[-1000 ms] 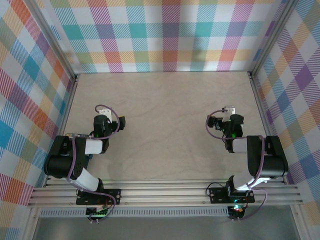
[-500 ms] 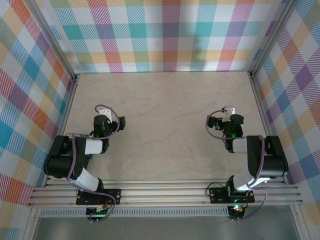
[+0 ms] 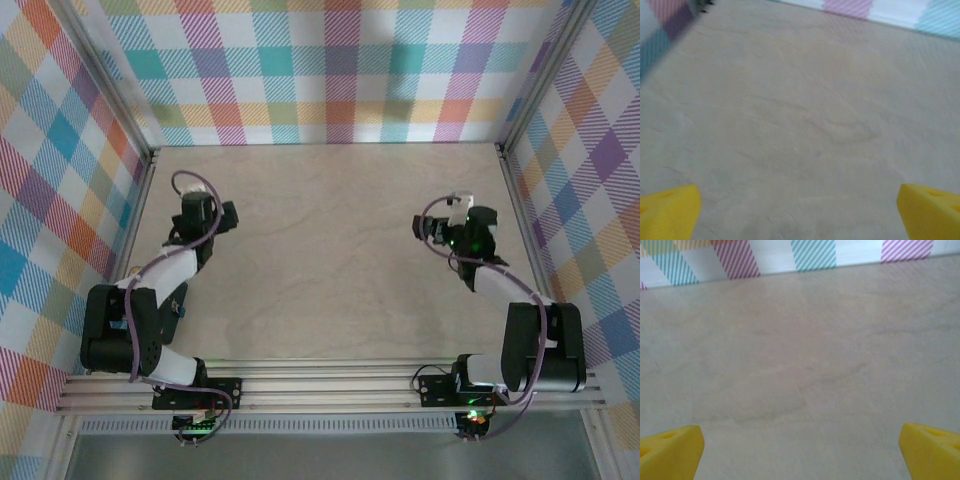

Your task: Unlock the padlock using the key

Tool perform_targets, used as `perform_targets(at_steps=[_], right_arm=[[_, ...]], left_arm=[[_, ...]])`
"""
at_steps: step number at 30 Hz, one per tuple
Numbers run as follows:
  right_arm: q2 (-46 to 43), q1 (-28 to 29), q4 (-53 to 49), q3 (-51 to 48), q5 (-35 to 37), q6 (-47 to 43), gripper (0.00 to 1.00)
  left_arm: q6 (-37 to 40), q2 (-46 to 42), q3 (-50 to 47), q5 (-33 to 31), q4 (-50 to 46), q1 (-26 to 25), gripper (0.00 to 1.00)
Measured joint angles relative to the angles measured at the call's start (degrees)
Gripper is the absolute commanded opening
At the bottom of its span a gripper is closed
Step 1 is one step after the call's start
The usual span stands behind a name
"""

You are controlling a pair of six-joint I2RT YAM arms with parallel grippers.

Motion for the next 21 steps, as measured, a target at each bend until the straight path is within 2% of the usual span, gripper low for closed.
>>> perform_targets(at_steps=[4, 7, 10, 13, 19, 21], right_arm=[[1.53, 0.00, -15.06, 12.94, -0.79, 4.22, 1.00], [5.51, 0.00, -21.57, 21.44, -5.68, 5.53, 1.00], [9.68, 0.00, -24.61, 25.22, -12.09, 6.86, 1.00], [13.88, 0.33, -27.12, 26.64, -17.14, 8.17, 0.95], [17.25, 3.74, -33.81, 29.31, -18.84, 7.43, 0.91], [17.27, 5.57, -35.26, 30.40, -18.86, 6.97, 0.90]], left_arm=[[-9.53, 0.02, 11.72, -8.90, -19.96, 0.52, 1.00], [-15.80, 0.02, 15.93, -10.64, -30.23, 3.37, 1.00], [-20.28, 0.02, 16.24, -9.88, -37.92, 7.37, 1.00], [-23.87, -0.11, 16.02, -8.31, -43.43, 10.80, 1.00], [-29.14, -4.85, 8.87, -0.72, -45.86, 19.12, 1.00], [-29.51, -6.91, 6.10, 2.05, -45.92, 22.01, 0.96]])
